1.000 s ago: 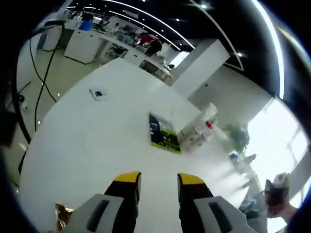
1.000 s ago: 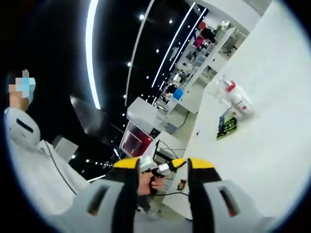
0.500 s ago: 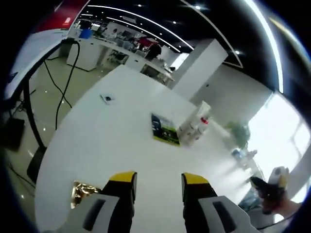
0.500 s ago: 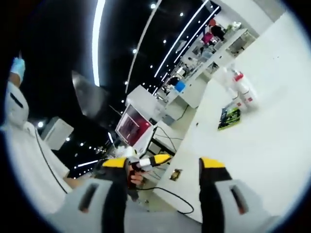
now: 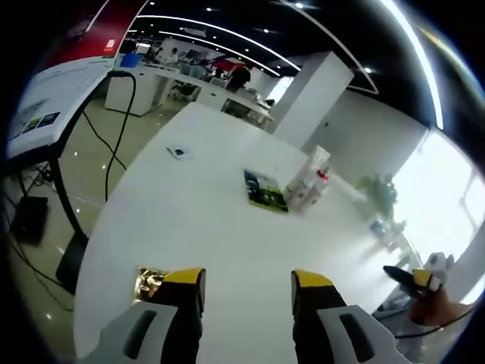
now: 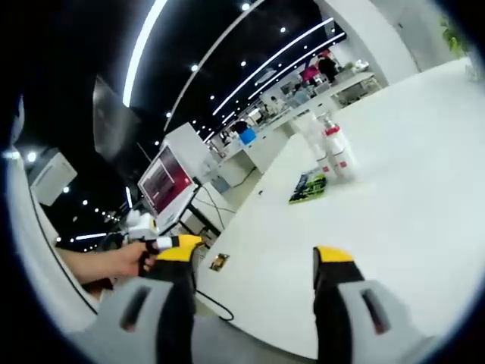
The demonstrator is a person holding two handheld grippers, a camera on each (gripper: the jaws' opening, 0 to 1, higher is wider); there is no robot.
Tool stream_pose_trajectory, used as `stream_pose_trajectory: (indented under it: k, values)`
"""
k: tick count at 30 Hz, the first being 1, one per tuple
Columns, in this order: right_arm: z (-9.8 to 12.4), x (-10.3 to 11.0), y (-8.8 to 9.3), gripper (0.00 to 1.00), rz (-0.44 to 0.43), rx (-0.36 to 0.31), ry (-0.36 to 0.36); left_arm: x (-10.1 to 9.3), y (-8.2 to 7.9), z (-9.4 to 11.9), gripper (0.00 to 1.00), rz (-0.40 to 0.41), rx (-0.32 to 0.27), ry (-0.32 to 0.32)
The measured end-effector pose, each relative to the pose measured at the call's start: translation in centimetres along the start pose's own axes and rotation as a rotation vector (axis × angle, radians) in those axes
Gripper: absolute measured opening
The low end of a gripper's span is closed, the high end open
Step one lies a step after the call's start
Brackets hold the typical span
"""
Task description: Arrange the skincare products in the storage area until every visible bottle or jar stands upright without overlapping.
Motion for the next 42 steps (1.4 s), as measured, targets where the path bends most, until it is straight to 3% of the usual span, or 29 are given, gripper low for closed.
stream_pose_trajectory:
  k: [8, 24, 30, 37, 42]
  values:
    - [0.3, -0.9, -0.9, 0.65, -0.002, 0.008, 0.031, -0.1, -0.2, -0.3, 0.49, 0.004, 0.013, 0.015]
    - [0.0, -0.3, -3.5, 0.65, 0.044, -0.007, 0.022, 0.1, -0.6, -1.0, 0.5, -0.016, 0.025, 0.007]
    - [0.0, -0.4, -3.9, 0.65, 0.046, -0.013, 0.024, 1.4, -0.2, -1.3, 0.53, -0.095, 0.079, -0.041]
    - [0.1, -0.9, -3.3, 0.65, 0.038, -0.009, 0.039, 2.9, -0.2, -1.4, 0.6, -0.112, 0.101, -0.069]
    - [0.3, -1.4, -2.8, 0.65, 0.034, 0.004, 0.052, 4.4, -0.2, -1.9, 0.69, -0.201, 0.181, -0.1]
Point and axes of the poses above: the point that each gripper's makers call its tool centre point, and the gripper's own axes: z roughly backward along the fingers, x roughly to its left, y roughly out of its underside, the point moved 4 cm from there along z, roughly backward along the fingers, and after that the axes turned 8 degrees about y, right-handed, at the moved point
